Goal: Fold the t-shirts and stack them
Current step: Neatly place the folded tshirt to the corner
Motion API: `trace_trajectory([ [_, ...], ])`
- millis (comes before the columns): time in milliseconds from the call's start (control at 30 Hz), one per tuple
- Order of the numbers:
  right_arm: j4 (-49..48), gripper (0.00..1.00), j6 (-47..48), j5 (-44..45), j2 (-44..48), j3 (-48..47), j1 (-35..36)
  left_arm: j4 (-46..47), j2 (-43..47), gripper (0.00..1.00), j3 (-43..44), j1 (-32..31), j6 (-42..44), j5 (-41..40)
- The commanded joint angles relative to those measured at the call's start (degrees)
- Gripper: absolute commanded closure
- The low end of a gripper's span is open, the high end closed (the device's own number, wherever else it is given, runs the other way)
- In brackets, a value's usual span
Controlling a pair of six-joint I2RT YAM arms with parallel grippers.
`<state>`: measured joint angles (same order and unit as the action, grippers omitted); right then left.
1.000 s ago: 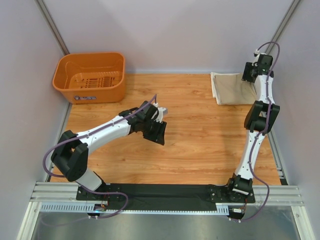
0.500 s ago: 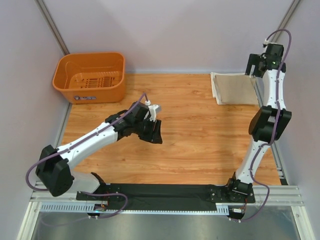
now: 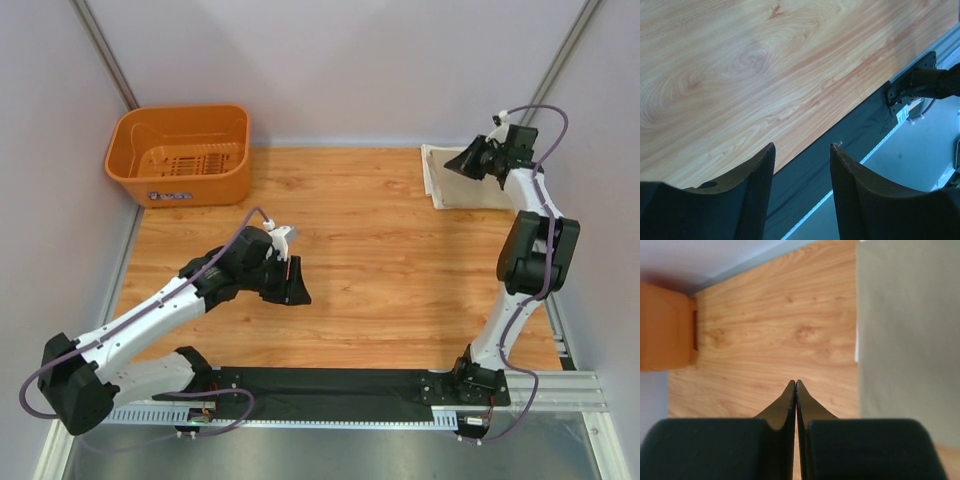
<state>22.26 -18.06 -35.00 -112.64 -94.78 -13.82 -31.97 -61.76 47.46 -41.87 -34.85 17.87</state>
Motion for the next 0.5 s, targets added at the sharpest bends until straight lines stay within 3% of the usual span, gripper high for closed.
trace_trajectory([
  [0, -21.4, 1.0, -14.0, -12.2, -7.2, 0.3, -0.4, 0.1, 2.8, 0.45, -0.1, -0.1, -2.5, -0.3],
  [67, -32.4, 1.0, -21.9, -15.3, -10.2, -0.2, -0.7, -0.8, 3.5, 0.45, -0.4, -0.1, -2.5, -0.9],
  [133, -35.8, 1.0, -26.8, -16.0, -15.4, -2.9, -0.7, -1.9, 3.7, 0.45, -0.5, -0.1, -2.7, -1.4],
  [300, -37.2, 1.0, -29.6, -14.0, -22.7, -5.9, -0.4, -2.7, 2.8, 0.45, 0.3, -0.1, -2.4, -1.7],
  [467, -30.6, 1.0, -26.5, -9.3, -28.0, -9.2, 0.3, -4.2, -0.6, 0.45, 3.2, -0.1, 0.0, -1.8],
])
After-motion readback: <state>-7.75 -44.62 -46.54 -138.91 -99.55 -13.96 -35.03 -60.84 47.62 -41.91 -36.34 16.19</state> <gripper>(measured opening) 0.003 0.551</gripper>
